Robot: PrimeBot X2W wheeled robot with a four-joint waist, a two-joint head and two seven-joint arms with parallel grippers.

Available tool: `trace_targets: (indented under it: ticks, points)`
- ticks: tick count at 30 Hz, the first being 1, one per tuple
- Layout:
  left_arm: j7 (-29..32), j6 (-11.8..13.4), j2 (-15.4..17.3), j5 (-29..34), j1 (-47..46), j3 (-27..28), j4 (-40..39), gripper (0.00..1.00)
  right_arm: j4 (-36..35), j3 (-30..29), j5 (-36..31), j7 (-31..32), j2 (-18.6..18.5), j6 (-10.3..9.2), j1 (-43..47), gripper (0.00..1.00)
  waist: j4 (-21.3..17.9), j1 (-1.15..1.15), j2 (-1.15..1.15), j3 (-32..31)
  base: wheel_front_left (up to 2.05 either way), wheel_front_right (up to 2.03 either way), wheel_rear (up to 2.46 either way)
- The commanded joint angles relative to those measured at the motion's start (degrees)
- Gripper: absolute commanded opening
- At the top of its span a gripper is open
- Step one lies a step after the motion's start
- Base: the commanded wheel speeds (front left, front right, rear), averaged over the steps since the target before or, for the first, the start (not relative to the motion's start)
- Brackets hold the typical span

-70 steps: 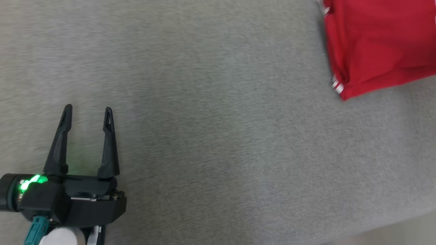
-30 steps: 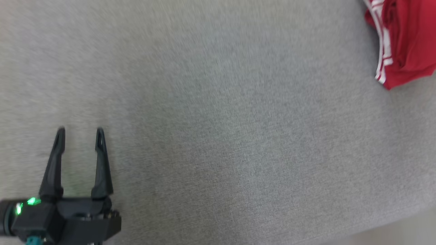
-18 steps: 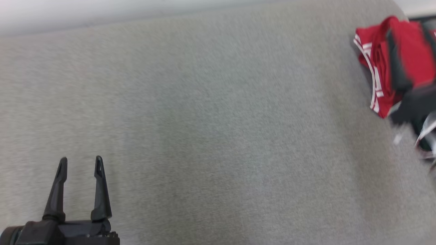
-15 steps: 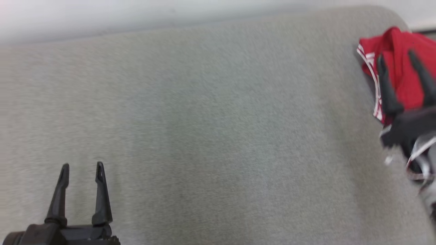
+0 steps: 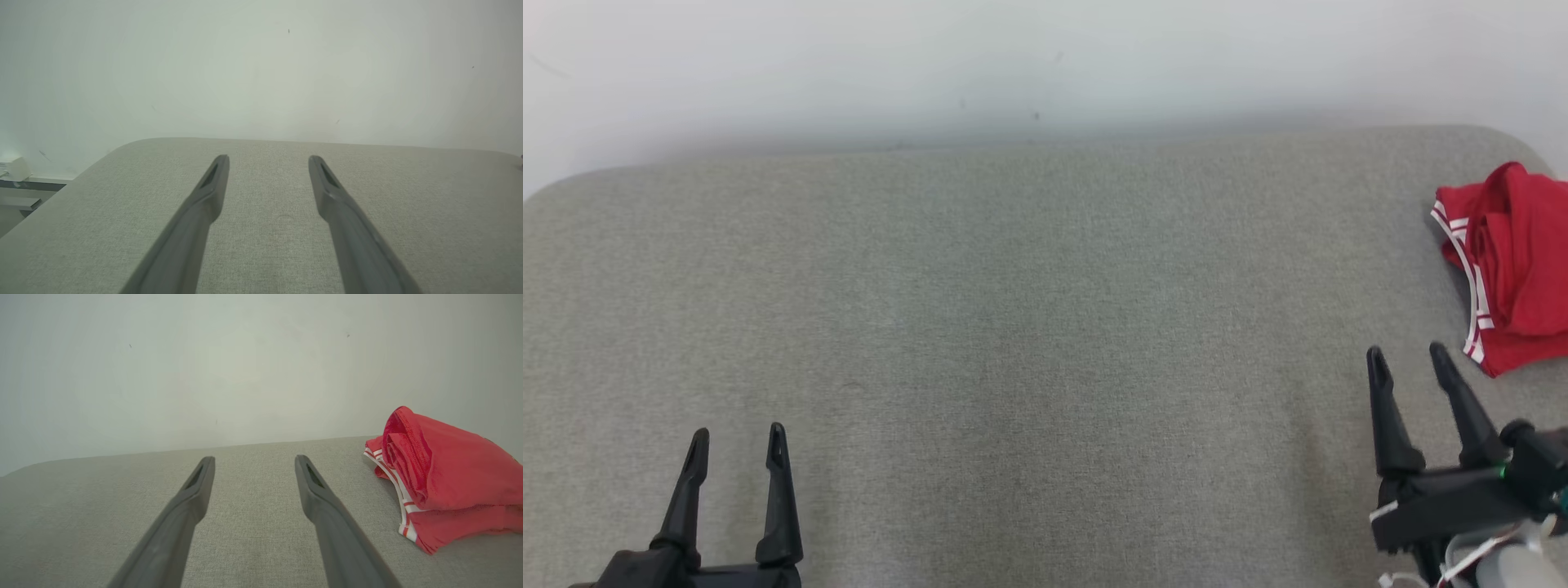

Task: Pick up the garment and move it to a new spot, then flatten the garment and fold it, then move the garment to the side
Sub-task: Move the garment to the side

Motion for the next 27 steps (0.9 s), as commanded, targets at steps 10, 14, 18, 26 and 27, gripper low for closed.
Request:
trace_targets:
  ticks: [10,14,18,26,27]
  points:
    - [0.0,-0.79,-0.39,-1.1,2.08,0.28,2.14,1.0,-4.68,-1.92,-2.04,0.2,5.63,-0.17,7.93,1.0,0.52,0.01,0.01,-3.31,0.0,0.0,0.0]
    - [0.0,-1.07,-0.45,-1.01,2.1,0.09,2.73,1.0,-5.94,-2.87,-2.86,0.32,6.83,-0.17,9.81,1.0,0.61,0.01,0.01,-4.09,0.0,0.0,0.0]
    - [0.0,-1.56,-0.45,-0.97,2.11,-0.08,3.08,1.0,-6.65,-3.7,-3.8,0.33,8.06,-0.17,11.41,1.0,0.61,0.01,0.01,-4.57,0.0,0.0,0.0]
    - [0.01,-2.27,-0.48,-0.22,2.28,-0.24,3.87,1.0,-7.38,-3.14,-4.6,0.84,9.08,-0.17,12.38,1.0,0.45,0.01,0.01,-5.19,0.0,0.0,0.0]
    - [0.0,-2.33,-0.48,-0.11,2.21,-0.25,3.98,1.0,-7.51,-3.07,-4.67,0.9,9.02,-0.17,12.49,1.0,0.49,0.01,0.01,-5.26,0.0,0.0,0.0]
